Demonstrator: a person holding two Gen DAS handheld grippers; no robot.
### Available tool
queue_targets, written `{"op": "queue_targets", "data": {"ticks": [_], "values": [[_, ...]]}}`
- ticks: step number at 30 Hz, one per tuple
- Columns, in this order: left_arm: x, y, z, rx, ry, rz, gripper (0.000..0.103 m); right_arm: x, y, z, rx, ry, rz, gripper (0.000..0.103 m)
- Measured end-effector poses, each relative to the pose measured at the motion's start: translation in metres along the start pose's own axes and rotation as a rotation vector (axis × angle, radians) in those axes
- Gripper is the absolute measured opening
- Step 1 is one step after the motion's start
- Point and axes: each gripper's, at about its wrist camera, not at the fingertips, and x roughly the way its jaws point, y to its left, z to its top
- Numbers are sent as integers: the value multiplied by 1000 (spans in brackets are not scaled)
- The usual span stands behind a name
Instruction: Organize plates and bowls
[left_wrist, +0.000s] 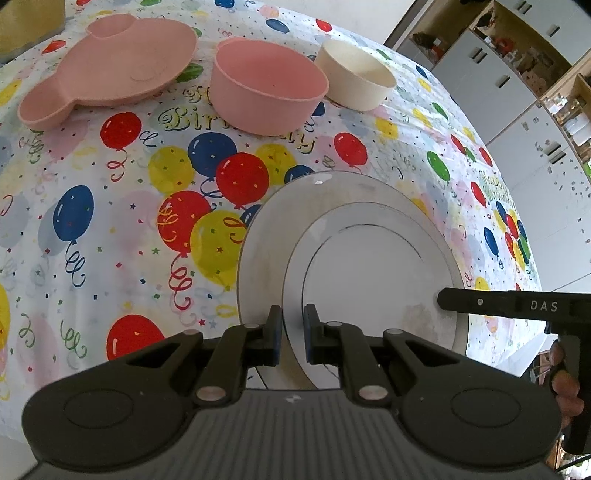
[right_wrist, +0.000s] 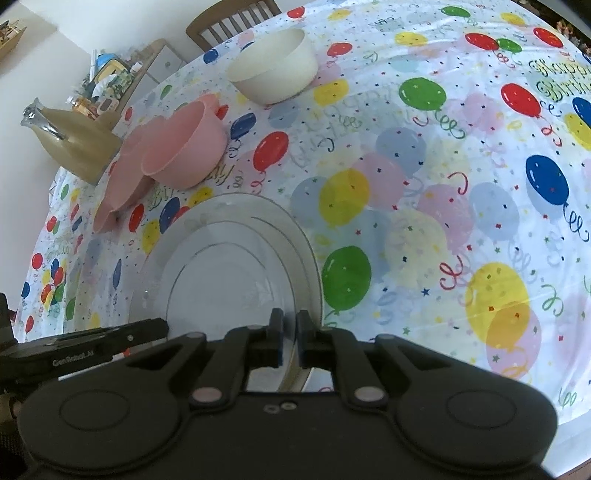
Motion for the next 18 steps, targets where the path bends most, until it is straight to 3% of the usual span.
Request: {"op": "queue_targets", "data": {"ticks": [18], "values": [[-3,0,2,-13,22,22,11,0,4,9,-63,25,-13,8]]}}
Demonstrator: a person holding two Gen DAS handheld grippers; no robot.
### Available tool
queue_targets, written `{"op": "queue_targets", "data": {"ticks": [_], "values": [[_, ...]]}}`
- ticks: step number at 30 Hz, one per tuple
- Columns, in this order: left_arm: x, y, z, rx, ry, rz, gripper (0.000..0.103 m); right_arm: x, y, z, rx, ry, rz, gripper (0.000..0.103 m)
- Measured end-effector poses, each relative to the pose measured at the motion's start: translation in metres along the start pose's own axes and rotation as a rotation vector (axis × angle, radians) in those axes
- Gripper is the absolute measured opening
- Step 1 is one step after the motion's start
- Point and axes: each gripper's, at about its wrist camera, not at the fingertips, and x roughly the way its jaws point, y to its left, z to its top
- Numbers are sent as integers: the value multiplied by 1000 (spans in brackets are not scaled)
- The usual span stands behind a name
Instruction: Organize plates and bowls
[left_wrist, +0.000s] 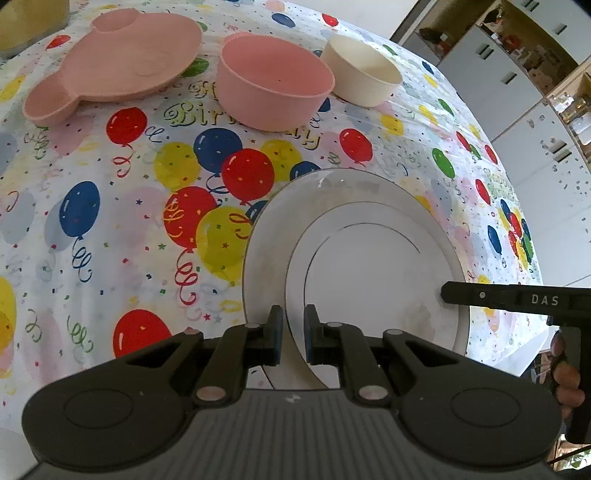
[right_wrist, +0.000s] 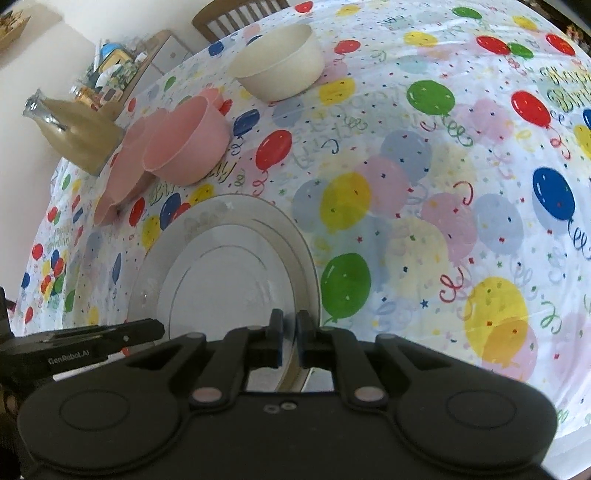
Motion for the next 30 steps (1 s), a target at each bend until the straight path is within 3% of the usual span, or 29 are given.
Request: {"op": "queue_targets", "data": {"ticks": [8,26,30], "values": [[-12,-6,-8,-1,-44,50,11,-17,20,6,-149,-38,2,20],[-64,-38,-17,-28,-278,217,12,-52,77,15,-483,-167,28,39],[-74,-41,-18,-43,-316,250,20,-59,90,20,-536,-208,37,53]]}}
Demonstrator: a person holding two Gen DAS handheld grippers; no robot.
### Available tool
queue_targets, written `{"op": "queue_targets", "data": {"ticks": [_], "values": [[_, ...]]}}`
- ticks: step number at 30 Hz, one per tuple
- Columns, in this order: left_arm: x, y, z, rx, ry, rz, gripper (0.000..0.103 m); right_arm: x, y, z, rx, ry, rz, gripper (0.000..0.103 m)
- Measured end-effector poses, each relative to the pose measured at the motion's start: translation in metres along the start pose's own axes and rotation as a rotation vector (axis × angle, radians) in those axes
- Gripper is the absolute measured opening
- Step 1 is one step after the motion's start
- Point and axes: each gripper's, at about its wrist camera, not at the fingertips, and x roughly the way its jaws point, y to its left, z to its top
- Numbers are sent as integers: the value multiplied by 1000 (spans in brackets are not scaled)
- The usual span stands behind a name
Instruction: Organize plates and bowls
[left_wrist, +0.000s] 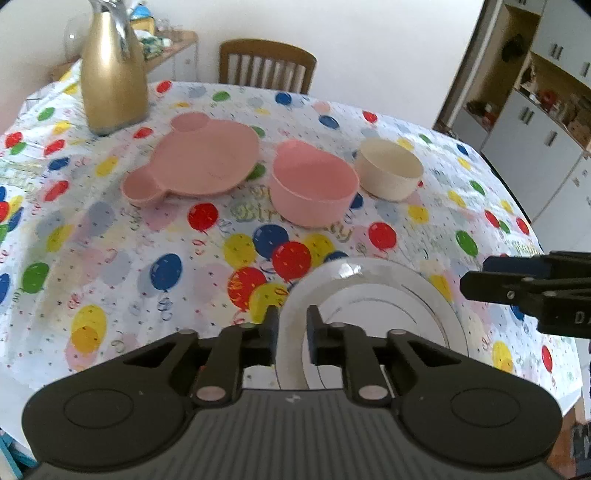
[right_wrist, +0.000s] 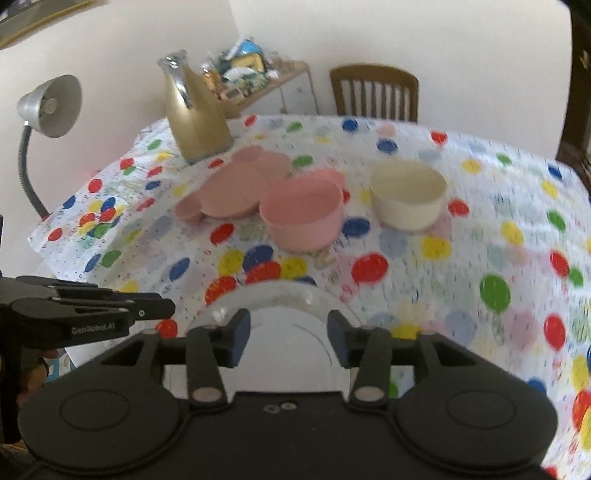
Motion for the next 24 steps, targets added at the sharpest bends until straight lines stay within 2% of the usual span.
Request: {"op": "queue_targets", "data": {"ticks": [3,5,9,11,15,17,24], "values": [[-4,2,2,-10,-19,30,30,-2,6,9,-34,-30,1,64],[-4,4,3,-18,-24,43,34,-2,9,15,-50,-41,13,65],[-4,9,7,-21,-43,81,48,2,15,27,-88,-69,21,78],[-3,13,11,-20,-60,94,55,8,18,34,-105,-77,13,81],[3,23,21,-28,-84,142,69,21,20,51,-97,-104,23,99],[7,30,27,-39,-95,160,71,29,20,59,-97,-121,14,103],[29,66,61,-69,-110,184,71,69,33,94,-154,-126,-47,103]]}}
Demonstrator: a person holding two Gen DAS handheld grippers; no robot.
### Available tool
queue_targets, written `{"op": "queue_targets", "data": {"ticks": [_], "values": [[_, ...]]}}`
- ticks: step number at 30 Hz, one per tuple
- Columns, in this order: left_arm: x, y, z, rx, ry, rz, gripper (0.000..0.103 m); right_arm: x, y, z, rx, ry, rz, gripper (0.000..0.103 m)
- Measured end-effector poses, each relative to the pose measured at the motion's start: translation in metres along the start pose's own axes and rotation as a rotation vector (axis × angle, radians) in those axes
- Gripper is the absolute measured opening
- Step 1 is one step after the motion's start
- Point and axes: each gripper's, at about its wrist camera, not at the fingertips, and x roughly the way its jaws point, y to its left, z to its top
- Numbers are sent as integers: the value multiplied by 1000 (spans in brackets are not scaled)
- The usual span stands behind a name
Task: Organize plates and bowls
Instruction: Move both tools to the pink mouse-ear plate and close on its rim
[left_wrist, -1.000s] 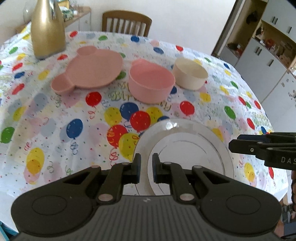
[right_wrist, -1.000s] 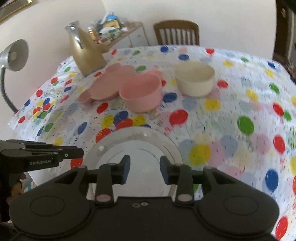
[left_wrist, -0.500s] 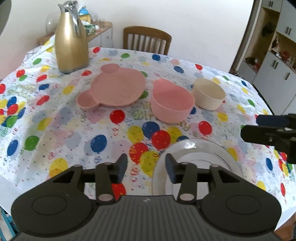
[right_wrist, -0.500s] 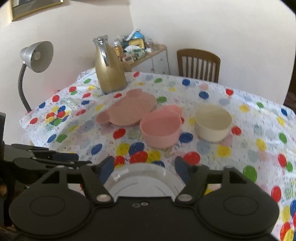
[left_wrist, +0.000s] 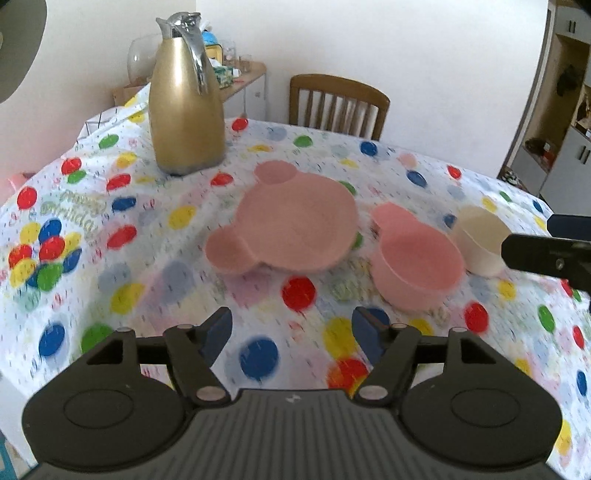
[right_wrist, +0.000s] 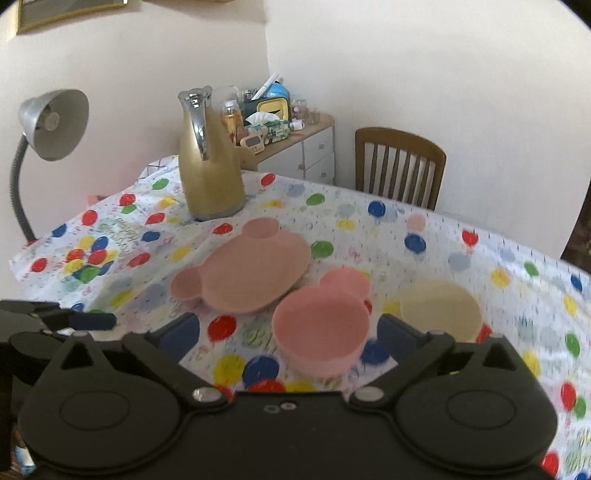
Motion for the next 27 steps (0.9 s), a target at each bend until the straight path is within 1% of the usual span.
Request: {"op": "queue_targets", "data": {"ticks": [3,7,11,12,14,16,20,25,27], "values": [[16,11,18,-1,-8,4,71,21,4,14,-3,4,-30,103],[41,26,41,0,-12,4,71,52,7,33,-21,30,-65,103],[68,41,63,10,-15,4,71,86,2,48,4,94,-103,102],[74,44,69,14,-16,1,71,94,-2,52,23,113,-103,99],[86,50,78,23,-19,-1,71,110,-8,58,64,150,-100,98],[97,54,86,32,-16,-6,71,121,-11,62,86,162,-94,93],[118,60,96,37,5,-20,71,142,-14,72,117,194,-92,93],[142,68,105,24,46,-25,71,173,-16,79,152,255,-83,93],[150,70,107,22,59,-23,71,184,-17,81,168,281,-58,94]]}}
